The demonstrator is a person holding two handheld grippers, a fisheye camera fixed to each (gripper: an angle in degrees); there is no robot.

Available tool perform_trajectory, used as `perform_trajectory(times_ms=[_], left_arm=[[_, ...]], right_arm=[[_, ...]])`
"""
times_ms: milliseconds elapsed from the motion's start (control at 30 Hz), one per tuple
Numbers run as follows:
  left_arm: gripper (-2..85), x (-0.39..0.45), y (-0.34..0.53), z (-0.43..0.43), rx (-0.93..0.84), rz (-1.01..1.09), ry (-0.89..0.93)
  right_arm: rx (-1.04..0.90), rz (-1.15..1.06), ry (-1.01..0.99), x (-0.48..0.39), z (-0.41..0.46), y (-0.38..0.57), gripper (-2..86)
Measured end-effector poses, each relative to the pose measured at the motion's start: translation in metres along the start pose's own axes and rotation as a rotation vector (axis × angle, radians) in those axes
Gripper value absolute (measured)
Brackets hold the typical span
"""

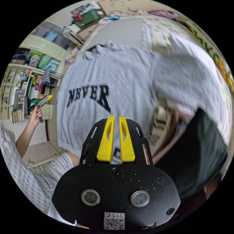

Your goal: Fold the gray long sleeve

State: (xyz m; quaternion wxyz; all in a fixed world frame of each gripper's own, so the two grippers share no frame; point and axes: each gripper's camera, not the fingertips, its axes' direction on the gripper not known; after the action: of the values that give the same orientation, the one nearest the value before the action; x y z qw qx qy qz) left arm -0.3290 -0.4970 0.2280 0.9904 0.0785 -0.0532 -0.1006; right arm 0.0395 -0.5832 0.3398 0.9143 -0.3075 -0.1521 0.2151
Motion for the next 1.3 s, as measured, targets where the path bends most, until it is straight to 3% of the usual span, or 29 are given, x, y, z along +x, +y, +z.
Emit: perform_trajectory(times_ms=[167, 367, 667, 867, 1033, 1300], left_arm=[[8.6, -0.043, 0.086, 0.007, -0.176, -0.238, 0.006], [10.0, -0.037, 0.102, 0.052, -0.340, -0.258, 0.105], [0.8, 0.004, 0.093, 0.052, -0.406, -0.117, 0.020], [0.0, 0.039, 0.089, 0.028, -0.397, -0.006, -0.127], [-0.1, 0.058, 0.091, 0.030, -0.428, -0.003, -0.162], [-0.2, 0.122, 0.098, 0.048, -0.484, 0.065, -0.270]], right_arm=[[-0.172, 0.203, -0.056, 0.052, 0.020, 0.055, 10.5], [-0.208, 0.210, -0.034, 0.067, 0.034, 0.056, 11.7], [-0.284, 0.142, 0.001, 0.065, 0.044, 0.058, 6.9], [-0.343, -0.068, 0.279, 0.048, 0.019, 0.070, 0.1], [-0.368, 0.044, 0.194, 0.071, 0.014, 0.081, -0.1], [-0.440, -0.093, 0.356, 0.043, 0.014, 0.094, 1.1]])
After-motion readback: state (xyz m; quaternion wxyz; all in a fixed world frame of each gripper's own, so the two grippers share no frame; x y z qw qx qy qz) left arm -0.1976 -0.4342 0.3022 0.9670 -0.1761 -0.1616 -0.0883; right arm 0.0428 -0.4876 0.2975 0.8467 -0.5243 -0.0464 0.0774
